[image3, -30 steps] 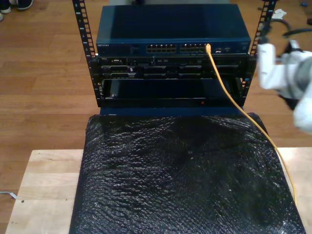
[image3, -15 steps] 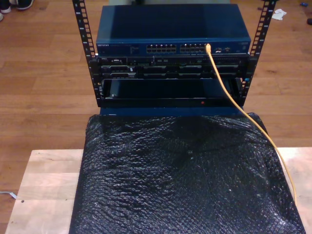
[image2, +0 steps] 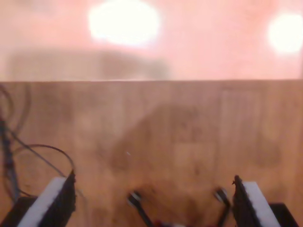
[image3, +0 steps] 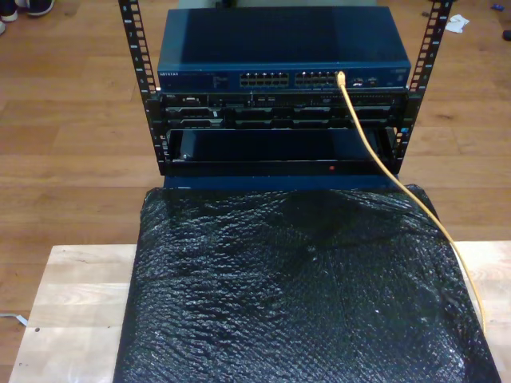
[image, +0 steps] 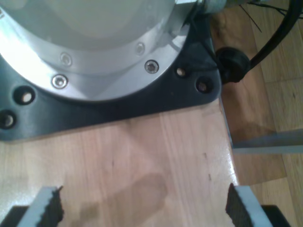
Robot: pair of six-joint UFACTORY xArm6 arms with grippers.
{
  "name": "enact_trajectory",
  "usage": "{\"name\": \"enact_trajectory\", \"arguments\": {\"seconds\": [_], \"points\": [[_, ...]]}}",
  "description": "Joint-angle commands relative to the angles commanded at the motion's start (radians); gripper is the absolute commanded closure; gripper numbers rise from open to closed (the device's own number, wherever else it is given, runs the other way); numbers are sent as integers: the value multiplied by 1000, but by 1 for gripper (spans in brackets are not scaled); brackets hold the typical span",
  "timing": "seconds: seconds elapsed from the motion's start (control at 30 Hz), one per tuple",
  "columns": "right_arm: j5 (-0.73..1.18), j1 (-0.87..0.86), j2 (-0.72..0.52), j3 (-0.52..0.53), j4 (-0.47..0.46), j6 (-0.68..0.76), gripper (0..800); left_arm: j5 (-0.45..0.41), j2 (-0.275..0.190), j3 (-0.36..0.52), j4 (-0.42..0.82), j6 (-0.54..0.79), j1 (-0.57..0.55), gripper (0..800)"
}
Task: Grab the cable and plug it in
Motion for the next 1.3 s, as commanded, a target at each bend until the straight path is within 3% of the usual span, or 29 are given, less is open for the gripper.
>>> {"name": "enact_trajectory", "arguments": {"seconds": [0.27,0.53,0.8,1.3], "points": [[133,-233,-81,78,-5,-310,11,0,0,0,0,0,0,0],[135,-410,-164,204,-29,-502,11,0,0,0,0,0,0,0],[118,-497,-219,342,-64,-569,9,0,-2,0,0,0,0,0],[-141,-499,-245,557,-69,-574,7,0,0,0,0,0,0,0]]}}
